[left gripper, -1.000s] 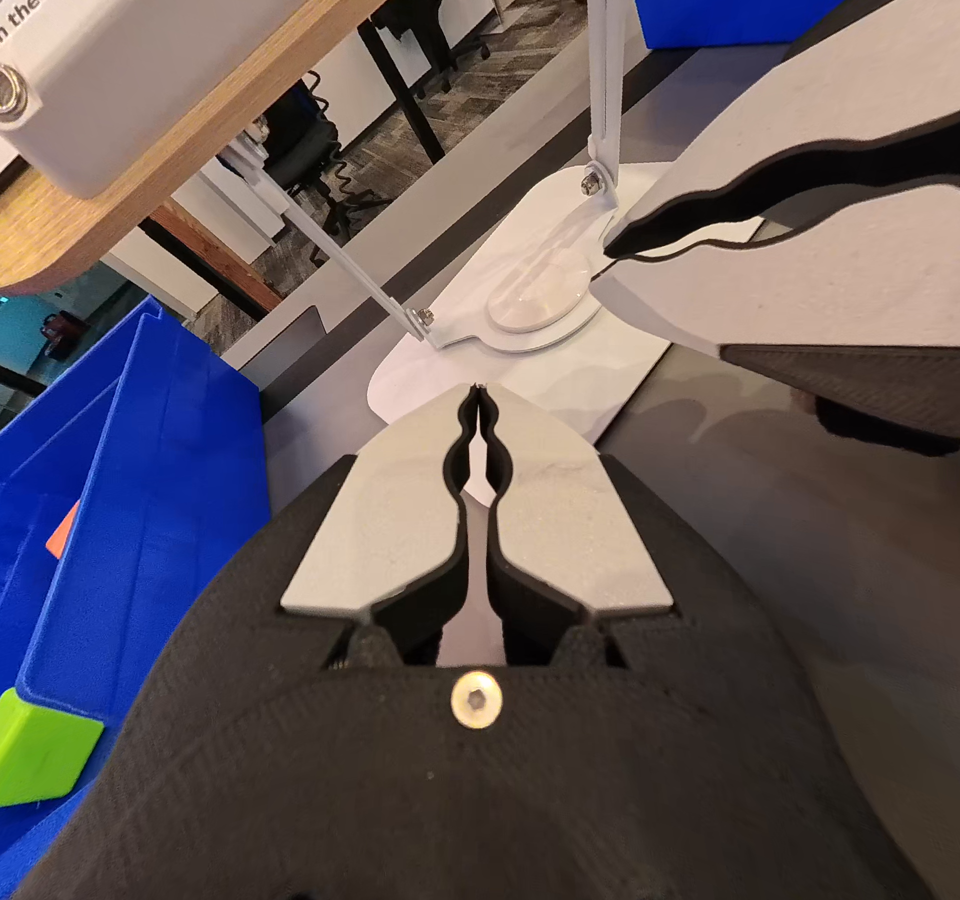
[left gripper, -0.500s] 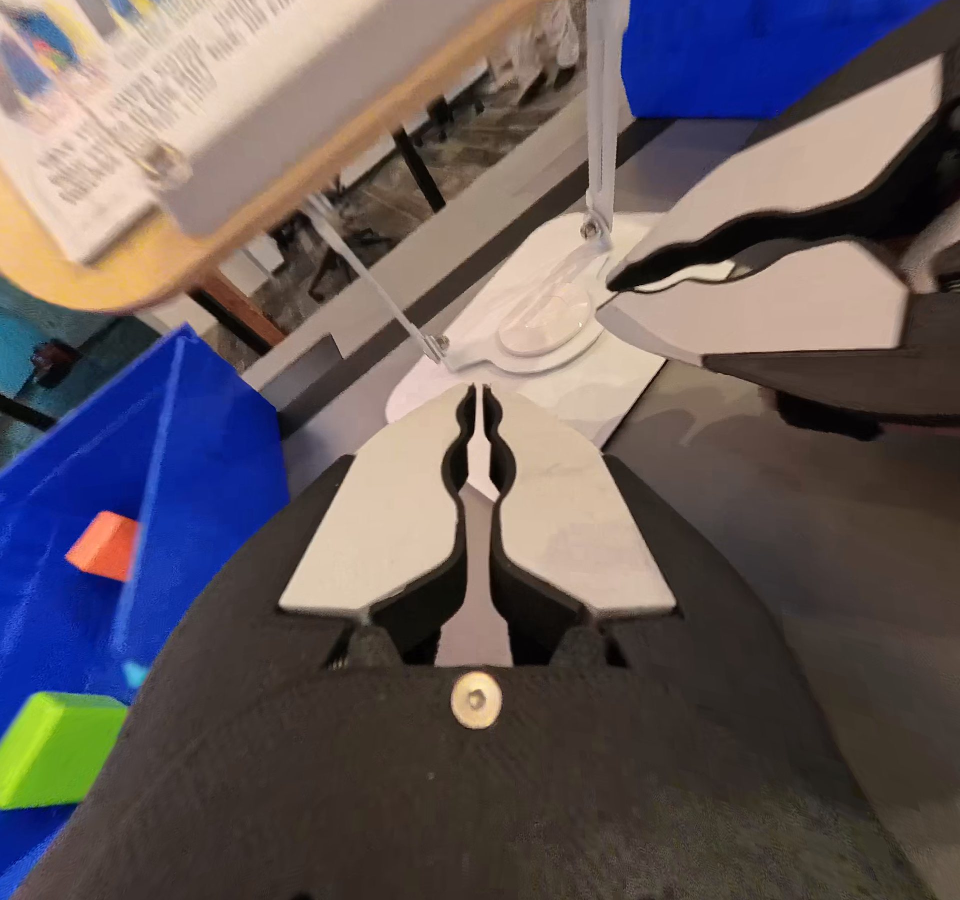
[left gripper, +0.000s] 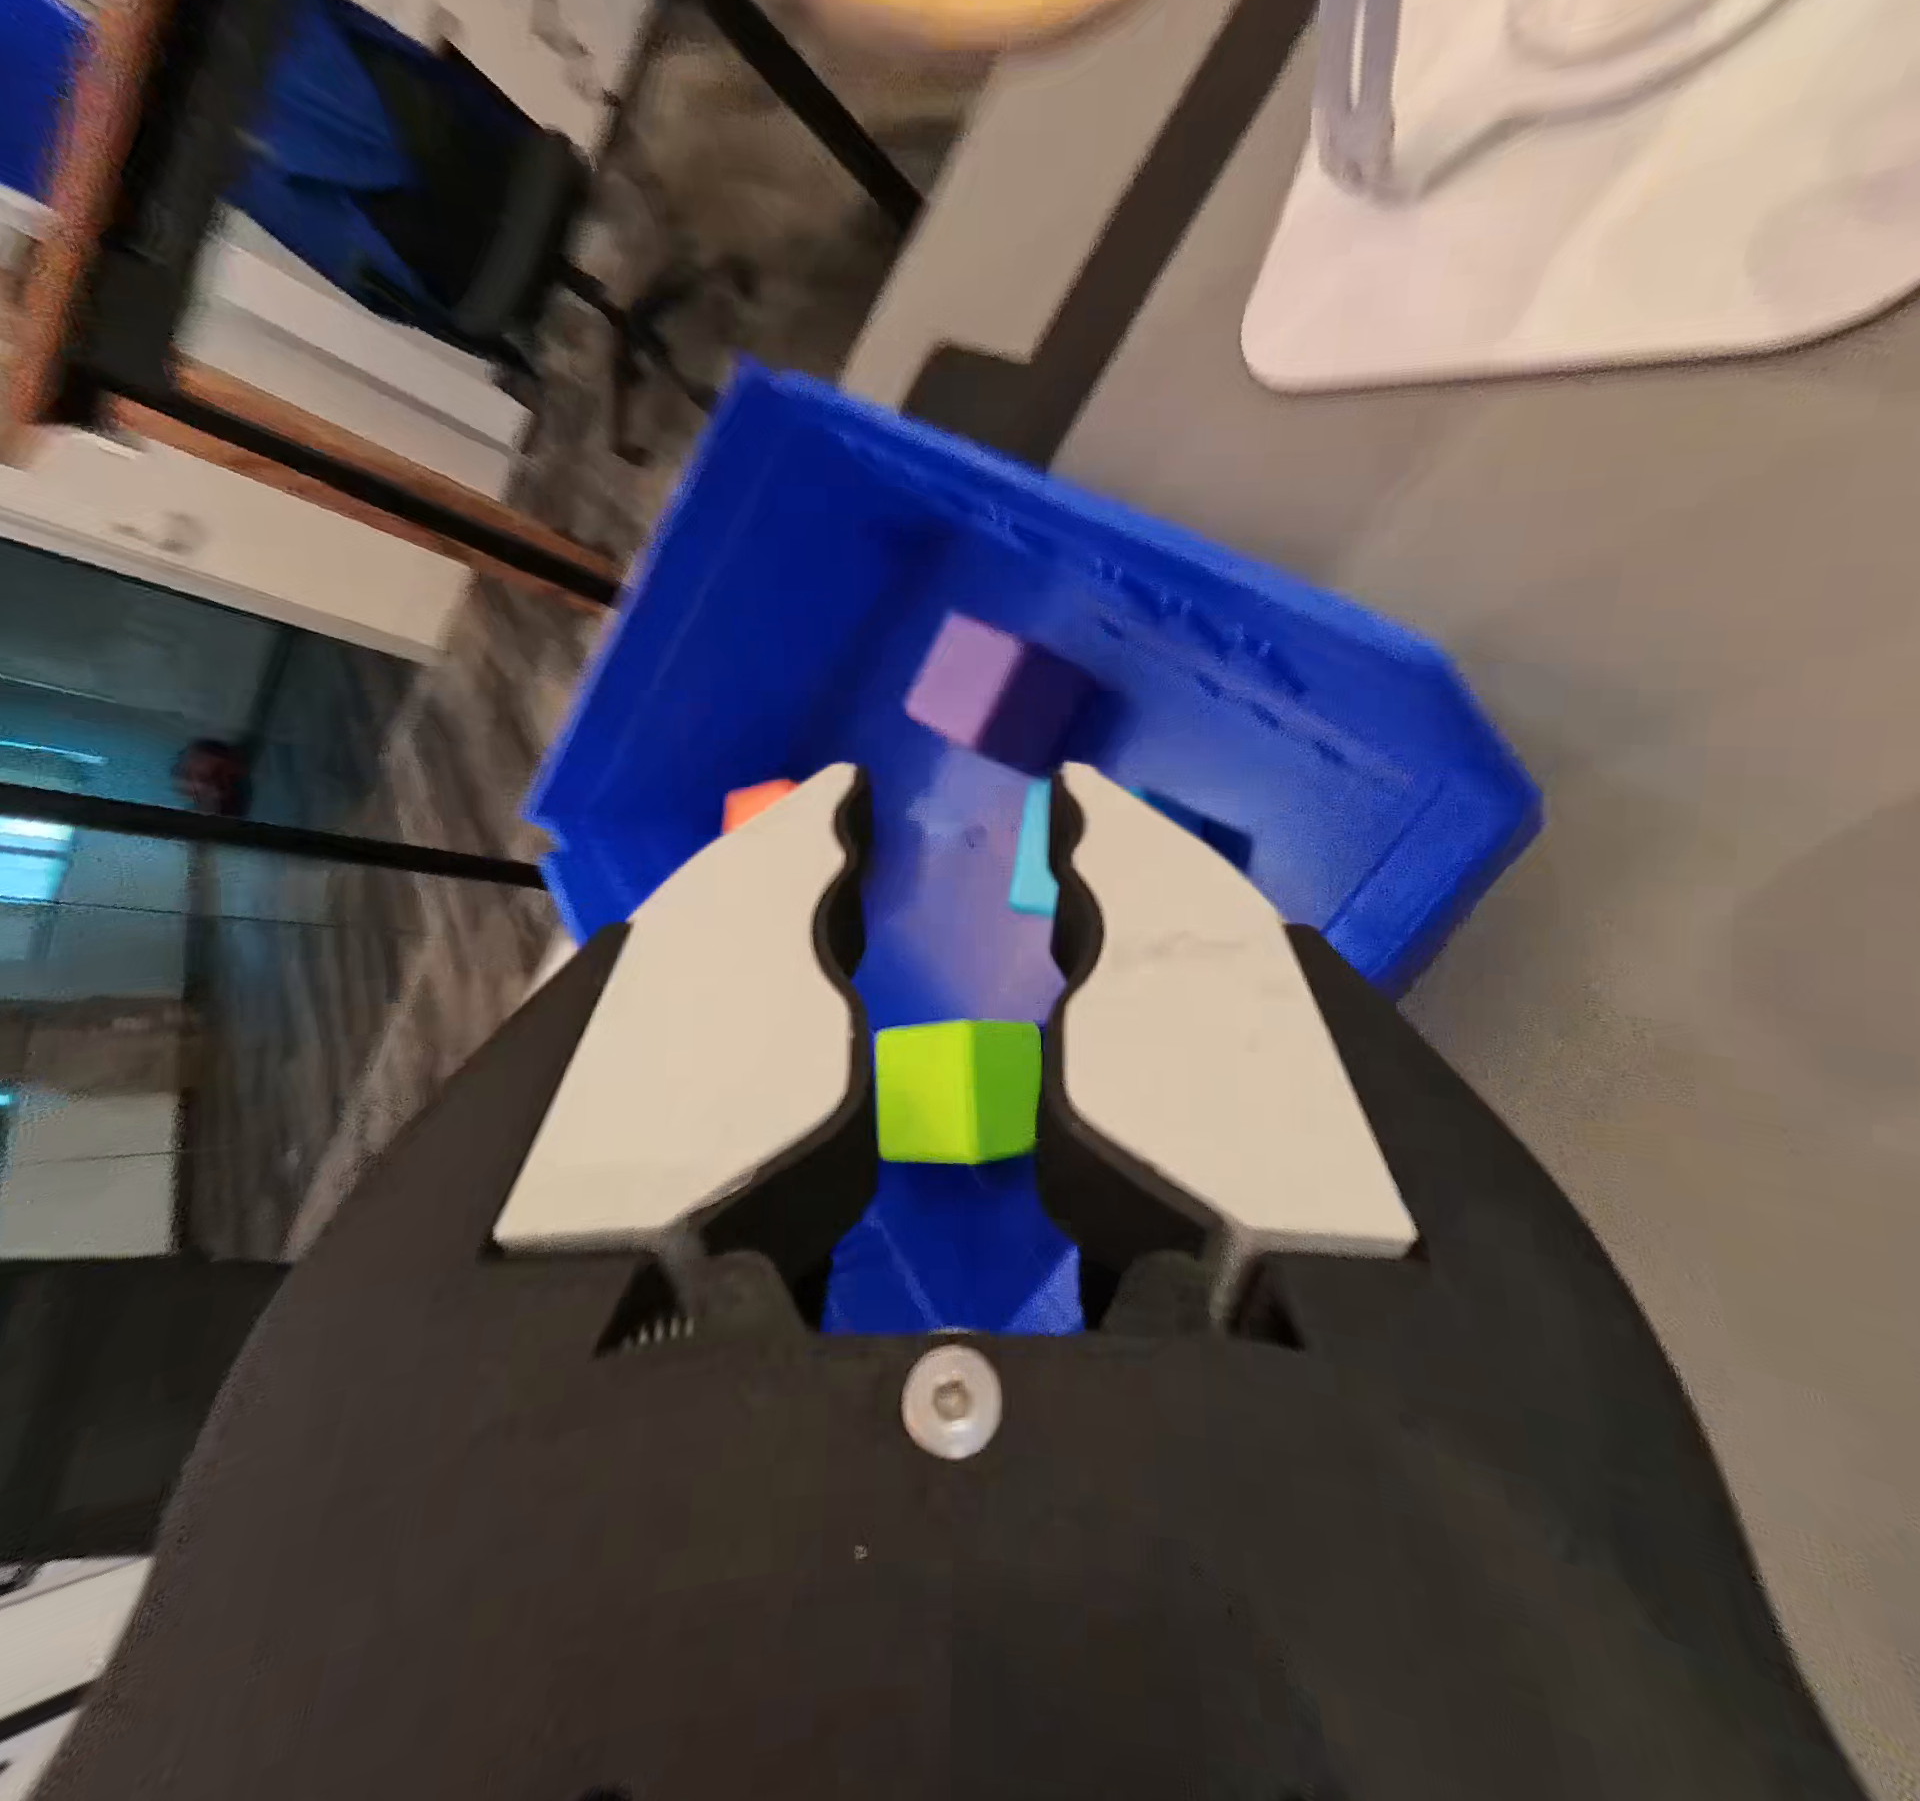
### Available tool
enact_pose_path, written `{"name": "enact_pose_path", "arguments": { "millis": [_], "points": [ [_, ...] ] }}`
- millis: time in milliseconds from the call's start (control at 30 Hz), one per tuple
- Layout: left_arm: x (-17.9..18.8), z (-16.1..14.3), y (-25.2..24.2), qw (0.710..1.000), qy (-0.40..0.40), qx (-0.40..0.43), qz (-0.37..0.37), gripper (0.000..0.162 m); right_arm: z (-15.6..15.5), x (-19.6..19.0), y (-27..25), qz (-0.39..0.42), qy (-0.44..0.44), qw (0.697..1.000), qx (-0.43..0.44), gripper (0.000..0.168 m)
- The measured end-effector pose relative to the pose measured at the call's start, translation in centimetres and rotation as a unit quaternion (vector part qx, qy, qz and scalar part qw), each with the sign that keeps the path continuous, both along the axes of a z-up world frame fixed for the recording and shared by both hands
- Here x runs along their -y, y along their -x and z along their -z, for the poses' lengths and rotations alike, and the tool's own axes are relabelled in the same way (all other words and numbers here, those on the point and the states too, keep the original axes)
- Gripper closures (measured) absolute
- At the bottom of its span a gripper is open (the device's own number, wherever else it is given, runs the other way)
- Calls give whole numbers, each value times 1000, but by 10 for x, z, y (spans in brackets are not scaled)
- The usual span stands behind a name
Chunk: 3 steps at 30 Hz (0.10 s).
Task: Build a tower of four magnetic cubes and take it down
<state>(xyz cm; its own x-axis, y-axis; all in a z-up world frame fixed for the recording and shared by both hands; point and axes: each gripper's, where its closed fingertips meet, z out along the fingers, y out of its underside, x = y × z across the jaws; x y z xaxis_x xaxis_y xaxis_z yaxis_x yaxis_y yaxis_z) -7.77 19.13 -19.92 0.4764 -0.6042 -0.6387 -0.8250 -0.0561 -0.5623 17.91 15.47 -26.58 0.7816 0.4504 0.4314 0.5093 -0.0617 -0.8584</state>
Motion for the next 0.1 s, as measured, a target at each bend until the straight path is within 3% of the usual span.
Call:
{"name": "enact_pose_path", "arguments": {
  "millis": [33,100],
  "points": [
    [-7,15,5,999,47,-14,9,125,0,0,0,-1,0,1000,1,160],
    [-17,37,10,993,100,-51,27,122,0,0,1,-2,0,1000,2,160]
  ]
}}
